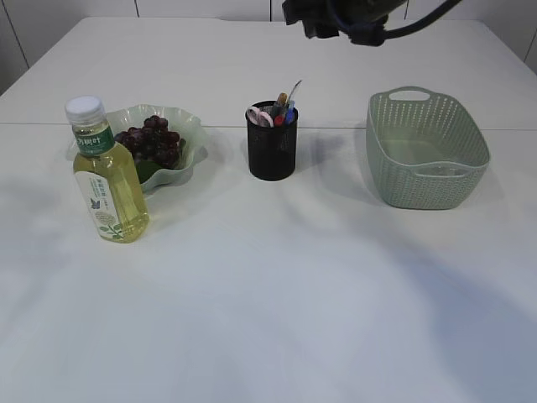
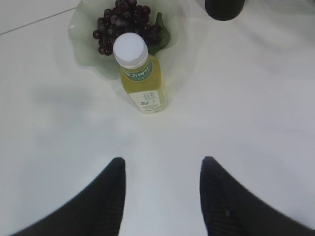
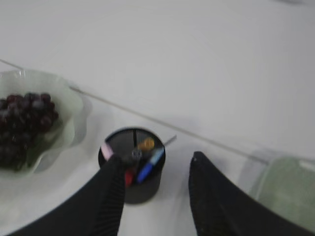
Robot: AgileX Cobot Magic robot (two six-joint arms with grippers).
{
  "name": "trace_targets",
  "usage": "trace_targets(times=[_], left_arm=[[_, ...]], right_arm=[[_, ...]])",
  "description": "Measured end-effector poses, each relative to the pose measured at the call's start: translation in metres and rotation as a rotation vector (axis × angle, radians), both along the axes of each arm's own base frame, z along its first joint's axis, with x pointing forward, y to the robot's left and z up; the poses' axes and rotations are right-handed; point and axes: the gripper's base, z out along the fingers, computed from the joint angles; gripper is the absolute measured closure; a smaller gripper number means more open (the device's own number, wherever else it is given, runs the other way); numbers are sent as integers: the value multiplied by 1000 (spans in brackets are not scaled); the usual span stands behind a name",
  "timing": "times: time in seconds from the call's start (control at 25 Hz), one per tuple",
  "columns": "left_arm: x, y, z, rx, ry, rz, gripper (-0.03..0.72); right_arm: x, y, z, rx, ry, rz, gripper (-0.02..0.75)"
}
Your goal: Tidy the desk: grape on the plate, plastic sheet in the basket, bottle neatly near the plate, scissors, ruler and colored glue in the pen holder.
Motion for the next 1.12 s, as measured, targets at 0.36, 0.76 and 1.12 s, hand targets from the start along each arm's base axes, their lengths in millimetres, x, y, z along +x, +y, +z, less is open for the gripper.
trace_targets(times=[0.36, 0.76, 1.12], left_arm=[[1, -2, 1, -22, -10, -9, 327], [-4, -13, 0, -142, 46, -47, 327], [-15, -38, 6, -379, 114, -241, 323]], right_arm=[[-81, -23, 25, -40, 571, -66, 391], [-88, -20, 26, -26, 619, -34, 393], [-139, -53, 93, -30, 398, -53, 398]])
